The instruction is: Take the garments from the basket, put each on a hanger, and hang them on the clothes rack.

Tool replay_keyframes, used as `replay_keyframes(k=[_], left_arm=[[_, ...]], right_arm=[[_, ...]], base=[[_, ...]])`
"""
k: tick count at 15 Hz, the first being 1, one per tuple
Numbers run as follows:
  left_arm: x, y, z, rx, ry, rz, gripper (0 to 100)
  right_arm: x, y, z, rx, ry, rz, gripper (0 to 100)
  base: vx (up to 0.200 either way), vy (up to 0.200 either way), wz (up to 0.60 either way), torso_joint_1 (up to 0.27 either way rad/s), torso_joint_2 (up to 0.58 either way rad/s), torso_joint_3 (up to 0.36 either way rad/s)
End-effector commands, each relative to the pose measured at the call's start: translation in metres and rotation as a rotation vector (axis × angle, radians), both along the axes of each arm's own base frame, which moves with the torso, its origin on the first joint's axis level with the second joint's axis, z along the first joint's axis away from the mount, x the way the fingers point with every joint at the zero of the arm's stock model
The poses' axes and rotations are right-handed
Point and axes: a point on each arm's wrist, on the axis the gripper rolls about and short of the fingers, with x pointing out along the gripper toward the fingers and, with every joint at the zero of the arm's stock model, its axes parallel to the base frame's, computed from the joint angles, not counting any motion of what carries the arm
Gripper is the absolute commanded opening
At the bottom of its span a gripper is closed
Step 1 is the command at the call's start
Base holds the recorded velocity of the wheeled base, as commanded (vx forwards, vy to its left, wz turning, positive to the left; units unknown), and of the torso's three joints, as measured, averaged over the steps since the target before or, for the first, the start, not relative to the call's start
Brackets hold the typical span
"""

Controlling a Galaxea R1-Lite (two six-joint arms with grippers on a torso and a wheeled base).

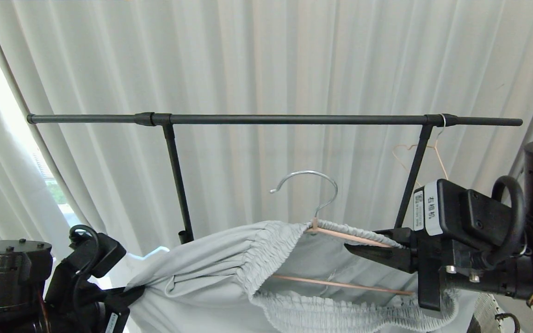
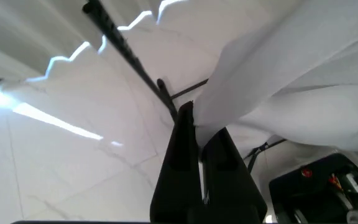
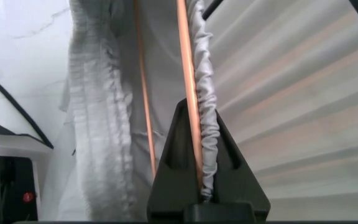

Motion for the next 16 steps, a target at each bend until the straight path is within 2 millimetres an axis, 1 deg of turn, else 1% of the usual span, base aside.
replay_keyframes(k=[1, 4, 5, 8, 10, 12, 14, 16], left_arm=[[-0.001, 0.004, -0.001, 0.002, 0.005, 0.025, 0], [-0.004, -0.004, 0.005, -0.005, -0.033, -0.029, 0], [-0.006, -0.005, 0.007, -0.009, -0.049, -0.037, 100], [-0.015, -0.006, 0.017, -0.028, -0.114, -0.061, 100], [-0.024, -0.008, 0.026, -0.040, -0.176, -0.090, 100], [-0.027, -0.007, 0.031, -0.045, -0.209, -0.088, 100], [-0.029, -0.006, 0.035, -0.043, -0.249, -0.084, 100], [-0.028, -0.007, 0.037, -0.030, -0.281, -0.094, 100]], right_arm=[[-0.002, -0.004, 0.002, 0.012, -0.002, -0.006, 0], [-0.006, -0.009, 0.006, 0.047, 0.023, -0.030, 0], [-0.005, -0.010, 0.007, 0.050, 0.028, -0.052, 0], [-0.007, -0.014, 0.009, 0.077, 0.059, -0.125, 0], [-0.008, -0.019, 0.008, 0.114, 0.116, -0.260, 0], [-0.008, -0.024, 0.005, 0.148, 0.165, -0.373, 0], [-0.002, -0.031, 0.005, 0.175, 0.182, -0.488, 0], [0.012, -0.046, 0.005, 0.189, 0.174, -0.598, 0]], base=[[0.000, 0.000, 0.00, 0.000, 0.00, 0.000], [0.000, 0.000, 0.00, 0.000, 0.00, 0.000], [0.000, 0.000, 0.00, 0.000, 0.00, 0.000], [0.000, 0.000, 0.00, 0.000, 0.00, 0.000], [0.000, 0.000, 0.00, 0.000, 0.00, 0.000], [0.000, 0.000, 0.00, 0.000, 0.00, 0.000], [0.000, 0.000, 0.00, 0.000, 0.00, 0.000], [0.000, 0.000, 0.00, 0.000, 0.00, 0.000]])
